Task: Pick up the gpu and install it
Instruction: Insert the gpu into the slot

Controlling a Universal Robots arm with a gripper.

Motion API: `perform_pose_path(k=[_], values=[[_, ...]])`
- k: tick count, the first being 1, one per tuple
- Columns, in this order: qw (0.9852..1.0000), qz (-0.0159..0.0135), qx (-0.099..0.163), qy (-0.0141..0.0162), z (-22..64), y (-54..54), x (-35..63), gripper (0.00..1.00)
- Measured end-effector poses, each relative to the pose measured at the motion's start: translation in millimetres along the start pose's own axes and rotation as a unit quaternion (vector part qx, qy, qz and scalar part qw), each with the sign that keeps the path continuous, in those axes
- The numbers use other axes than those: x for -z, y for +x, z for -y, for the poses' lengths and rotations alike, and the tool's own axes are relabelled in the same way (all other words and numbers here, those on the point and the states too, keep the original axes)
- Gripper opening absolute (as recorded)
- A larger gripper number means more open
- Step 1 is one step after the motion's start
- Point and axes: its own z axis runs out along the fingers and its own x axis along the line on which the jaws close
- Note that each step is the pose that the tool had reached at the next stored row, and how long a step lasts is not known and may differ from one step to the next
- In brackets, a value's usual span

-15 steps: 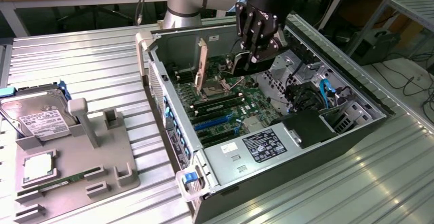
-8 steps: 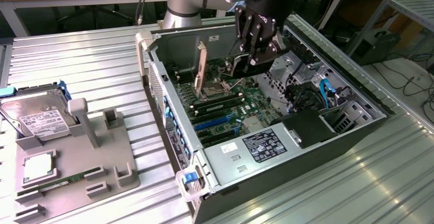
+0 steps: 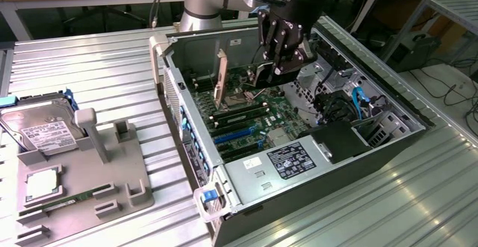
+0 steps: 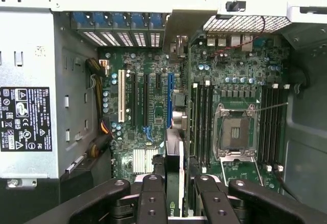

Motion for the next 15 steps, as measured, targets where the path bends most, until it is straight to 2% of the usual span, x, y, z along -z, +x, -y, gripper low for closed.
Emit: perform_pose_path(k=[9, 15], values=[[1.0000, 0.0000, 0.000, -0.0001, -0.1, 0.3, -7.2, 0.27], [1.0000, 0.0001, 0.000, -0.0015, -0.1, 0.5, -12.0, 0.27]])
